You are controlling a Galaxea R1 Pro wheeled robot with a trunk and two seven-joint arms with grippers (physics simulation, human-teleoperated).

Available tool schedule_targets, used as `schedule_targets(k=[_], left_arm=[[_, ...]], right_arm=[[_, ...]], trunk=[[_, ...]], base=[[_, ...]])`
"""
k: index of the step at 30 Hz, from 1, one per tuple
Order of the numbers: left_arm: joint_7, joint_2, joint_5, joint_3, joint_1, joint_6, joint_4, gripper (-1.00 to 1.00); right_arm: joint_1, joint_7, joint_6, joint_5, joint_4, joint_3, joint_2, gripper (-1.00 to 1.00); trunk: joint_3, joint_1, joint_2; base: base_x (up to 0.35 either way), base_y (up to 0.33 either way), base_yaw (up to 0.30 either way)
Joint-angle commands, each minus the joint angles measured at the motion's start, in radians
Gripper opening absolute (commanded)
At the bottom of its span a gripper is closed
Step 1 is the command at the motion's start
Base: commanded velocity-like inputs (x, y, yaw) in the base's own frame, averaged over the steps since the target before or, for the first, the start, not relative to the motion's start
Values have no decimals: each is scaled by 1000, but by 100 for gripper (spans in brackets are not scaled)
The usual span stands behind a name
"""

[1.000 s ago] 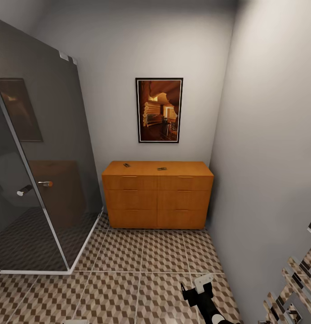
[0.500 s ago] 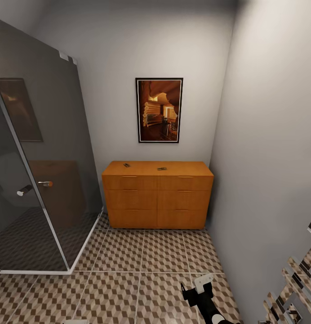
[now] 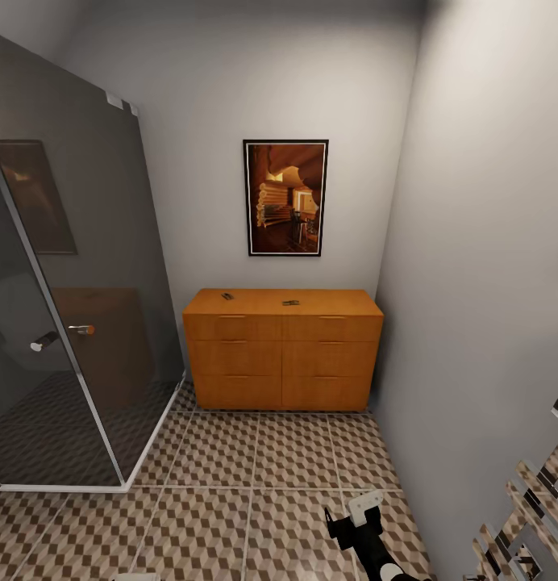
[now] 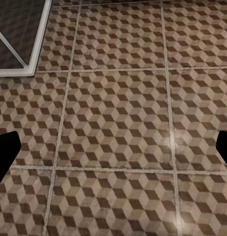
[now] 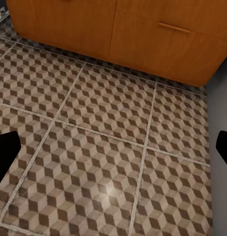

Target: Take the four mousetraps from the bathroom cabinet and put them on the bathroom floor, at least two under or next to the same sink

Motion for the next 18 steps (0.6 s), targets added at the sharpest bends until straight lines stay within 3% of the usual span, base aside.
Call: schedule_targets(k=[1,18], left_arm=[[-2,0,8,-8,-1,-5,4,100],[-2,0,8,-8,-1,-5,4,100]], right_arm=[[0,-10,-1,10,1,3,0,100],[0,-10,-1,10,1,3,0,100]], trunk=[[0,0,-1],[0,0,-1]], base=[[0,0,0],[0,0,0]])
